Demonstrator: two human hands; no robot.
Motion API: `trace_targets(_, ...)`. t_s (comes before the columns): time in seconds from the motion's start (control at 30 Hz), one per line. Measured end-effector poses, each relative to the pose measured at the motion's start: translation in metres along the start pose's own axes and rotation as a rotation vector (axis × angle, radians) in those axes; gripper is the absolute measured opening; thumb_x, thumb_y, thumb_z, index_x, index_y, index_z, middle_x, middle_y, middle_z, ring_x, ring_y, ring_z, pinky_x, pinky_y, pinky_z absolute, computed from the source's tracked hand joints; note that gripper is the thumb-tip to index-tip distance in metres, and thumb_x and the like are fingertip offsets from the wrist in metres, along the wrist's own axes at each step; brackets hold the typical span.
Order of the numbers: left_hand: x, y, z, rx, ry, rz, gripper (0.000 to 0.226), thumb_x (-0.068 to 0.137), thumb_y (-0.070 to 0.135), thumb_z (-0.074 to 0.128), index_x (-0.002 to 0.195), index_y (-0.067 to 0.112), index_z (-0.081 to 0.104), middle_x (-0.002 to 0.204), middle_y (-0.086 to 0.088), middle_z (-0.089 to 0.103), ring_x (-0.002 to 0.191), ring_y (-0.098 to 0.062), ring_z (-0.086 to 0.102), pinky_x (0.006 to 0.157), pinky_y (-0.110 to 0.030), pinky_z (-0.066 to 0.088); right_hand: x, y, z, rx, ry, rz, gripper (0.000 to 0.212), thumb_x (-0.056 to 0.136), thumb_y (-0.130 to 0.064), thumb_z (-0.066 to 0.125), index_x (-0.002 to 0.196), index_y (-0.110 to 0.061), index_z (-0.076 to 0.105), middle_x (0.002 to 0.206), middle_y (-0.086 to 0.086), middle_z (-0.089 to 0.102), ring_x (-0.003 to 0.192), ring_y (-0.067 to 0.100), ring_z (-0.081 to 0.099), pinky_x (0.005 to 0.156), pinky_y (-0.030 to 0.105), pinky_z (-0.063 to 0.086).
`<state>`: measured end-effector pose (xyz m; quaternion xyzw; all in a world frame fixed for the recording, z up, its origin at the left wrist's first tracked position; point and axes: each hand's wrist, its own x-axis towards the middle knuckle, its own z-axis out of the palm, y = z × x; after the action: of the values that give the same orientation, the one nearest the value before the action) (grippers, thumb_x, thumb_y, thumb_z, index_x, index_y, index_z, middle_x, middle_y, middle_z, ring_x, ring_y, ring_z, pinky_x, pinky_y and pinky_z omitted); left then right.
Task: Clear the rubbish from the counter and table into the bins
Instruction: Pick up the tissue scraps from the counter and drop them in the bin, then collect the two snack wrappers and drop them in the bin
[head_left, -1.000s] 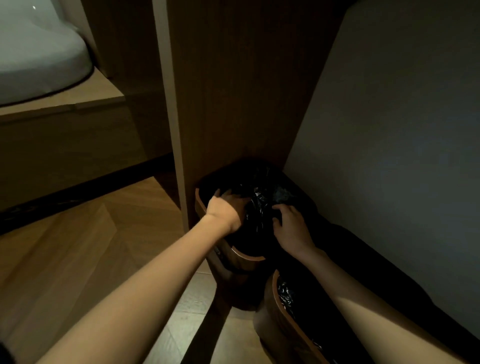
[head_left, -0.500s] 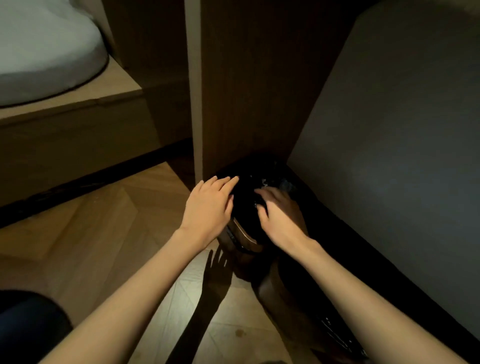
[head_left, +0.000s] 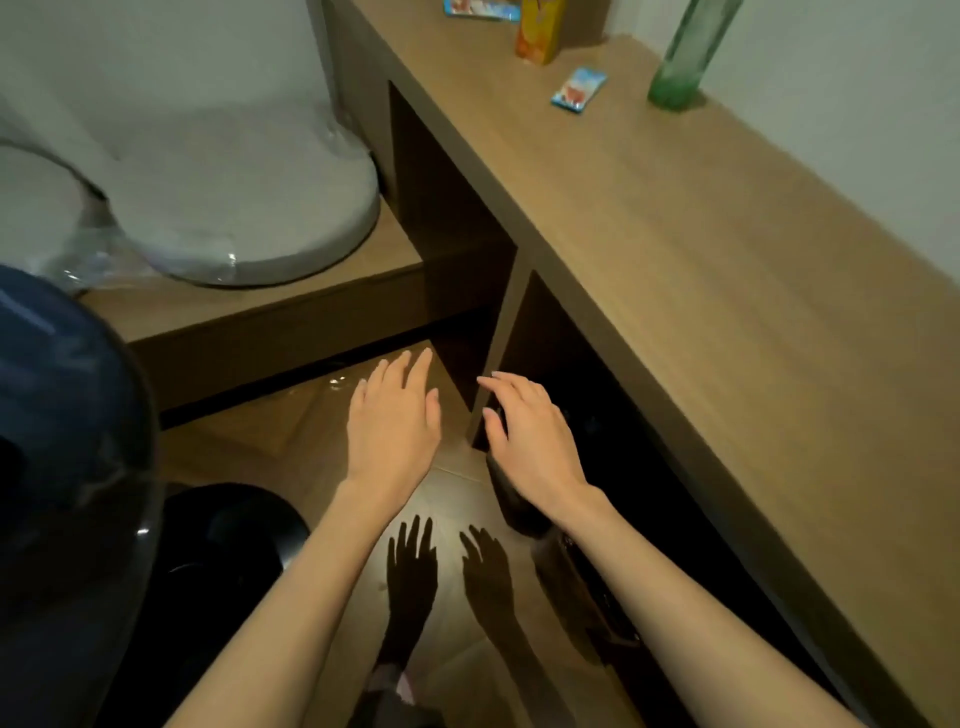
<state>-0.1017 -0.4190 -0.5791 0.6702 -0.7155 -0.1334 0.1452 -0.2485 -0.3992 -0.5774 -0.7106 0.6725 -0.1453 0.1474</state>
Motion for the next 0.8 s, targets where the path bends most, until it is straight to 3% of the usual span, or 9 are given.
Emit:
trace_targets(0.17, 0.016, 0.02, -0.122, -0.029, 0.064, -0.001, 0.049, 0.099, 0.029, 0.039, 0.146, 0.02, 0.029, 0.15, -0.005, 0.037, 0.14, -0.022, 0.031, 0.115, -0.041, 0.028, 0.023, -0.066, -0.11, 0.011, 0.035, -0.045, 0.042, 0.098, -0.026, 0.044, 0.14, -0.025, 0.043, 0.144, -0.007, 0.045, 0.135, 0.01, 0.037, 0.109, 0.028, 0.032)
trace_targets(0.37, 0.056, 0.035, -0.22, -0.054, 0.151, 0.083, 0.049, 0.098, 0.03, 0.04, 0.146, 0.02, 0.031, 0.147, -0.006, 0.042, 0.135, -0.023, 0.039, 0.111, -0.042, 0.035, 0.061, -0.112, -0.2, 0.056, 0.1, -0.057, 0.041, 0.098, -0.024, 0.047, 0.139, -0.025, 0.045, 0.144, -0.006, 0.045, 0.134, 0.01, 0.037, 0.109, 0.027, 0.031)
trace_targets(0.67, 0.158, 0.066, -0.285, -0.164, 0.203, 0.183, 0.05, 0.099, 0.029, 0.04, 0.147, 0.022, 0.029, 0.147, -0.003, 0.04, 0.134, -0.019, 0.039, 0.109, -0.036, 0.033, 0.14, -0.116, -0.253, 0.105, 0.161, -0.021, 0.044, 0.096, -0.024, 0.05, 0.139, -0.024, 0.043, 0.145, -0.005, 0.042, 0.135, 0.01, 0.035, 0.103, 0.021, 0.025)
trace_targets(0.8, 0.219, 0.07, -0.287, -0.178, 0.188, 0.204, 0.05, 0.099, 0.028, 0.039, 0.147, 0.022, 0.028, 0.147, -0.002, 0.04, 0.134, -0.018, 0.039, 0.108, -0.034, 0.034, 0.203, -0.105, -0.258, 0.12, 0.167, -0.029, 0.045, 0.095, -0.023, 0.051, 0.14, -0.023, 0.043, 0.144, -0.003, 0.043, 0.135, 0.011, 0.036, 0.106, 0.025, 0.029)
